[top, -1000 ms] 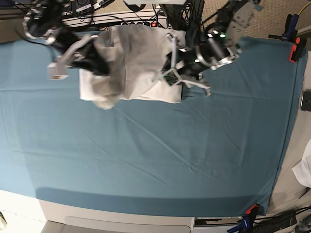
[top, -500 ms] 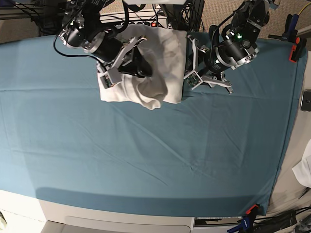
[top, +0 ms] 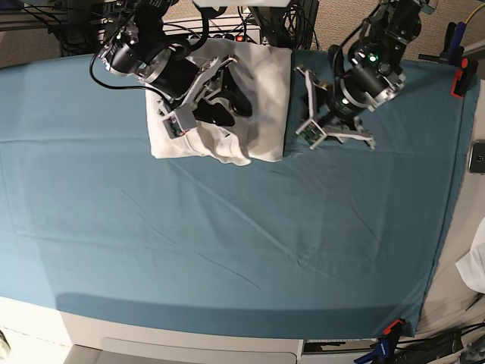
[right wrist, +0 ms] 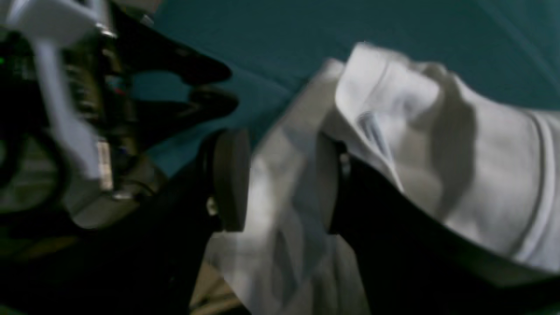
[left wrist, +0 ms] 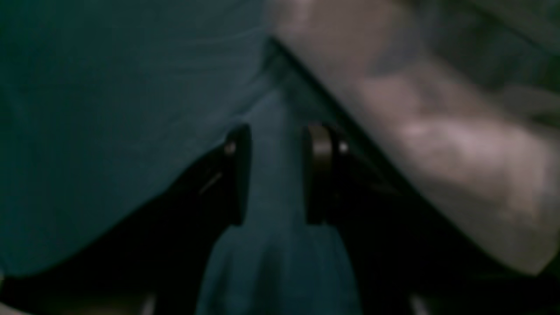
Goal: Fold the T-shirt properly
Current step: 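Fold the held end over the stack toward the left gripper, then release the right gripper and tuck the fabric with the left gripper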
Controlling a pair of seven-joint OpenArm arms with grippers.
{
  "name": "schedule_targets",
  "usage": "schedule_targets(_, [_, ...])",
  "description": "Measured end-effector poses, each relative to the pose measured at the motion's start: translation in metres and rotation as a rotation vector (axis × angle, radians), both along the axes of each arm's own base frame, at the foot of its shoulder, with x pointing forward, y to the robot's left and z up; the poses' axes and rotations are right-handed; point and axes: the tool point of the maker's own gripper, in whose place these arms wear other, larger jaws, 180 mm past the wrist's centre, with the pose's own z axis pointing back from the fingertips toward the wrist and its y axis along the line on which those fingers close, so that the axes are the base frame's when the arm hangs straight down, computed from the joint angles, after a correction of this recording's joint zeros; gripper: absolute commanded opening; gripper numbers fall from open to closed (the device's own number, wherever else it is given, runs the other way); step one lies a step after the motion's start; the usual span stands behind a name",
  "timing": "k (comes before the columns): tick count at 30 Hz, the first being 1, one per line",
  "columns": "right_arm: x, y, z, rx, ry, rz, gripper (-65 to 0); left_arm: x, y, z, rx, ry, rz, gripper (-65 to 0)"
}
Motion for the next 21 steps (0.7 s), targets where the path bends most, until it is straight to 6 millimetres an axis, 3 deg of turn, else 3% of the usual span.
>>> schedule_targets(5, [-0.004, 0.009, 0.017, 0.066, -0.039, 0.046, -39.7, 0.013, 0.026, 0.029, -0.067, -0.049, 0.068, -46.3])
schedule_targets(9, [0.001, -0.013, 0.051, -0.003, -0.159, -0.008, -39.7, 0.012, 0.03, 0.055, -0.194, -0.068, 0.07, -46.3])
schedule_targets(11, [0.007, -0.034, 0.059, -0.012, -0.2, -0.082, -39.7, 0.001, 0.021, 0.063, -0.269, -0.047, 0.017, -46.3])
schedule_targets(15, [0.012, -0.101, 0.045, -0.136, -0.164, -0.291, -39.7, -0.03, -0.014, 0.077, -0.408, 0.004, -0.176, -49.1])
schedule_targets(18, [0.008, -0.143, 0.046, -0.204, -0.167, -0.415, -39.7, -0.06, -0.053, 0.095, -0.555, 0.031, -0.375, -57.2])
schedule_targets(21, [0.003, -0.176, 0.05, -0.273, -0.178, -0.493, -39.7, -0.07, -0.079, 0.1, -0.597, 0.04, -0.45, -64.4])
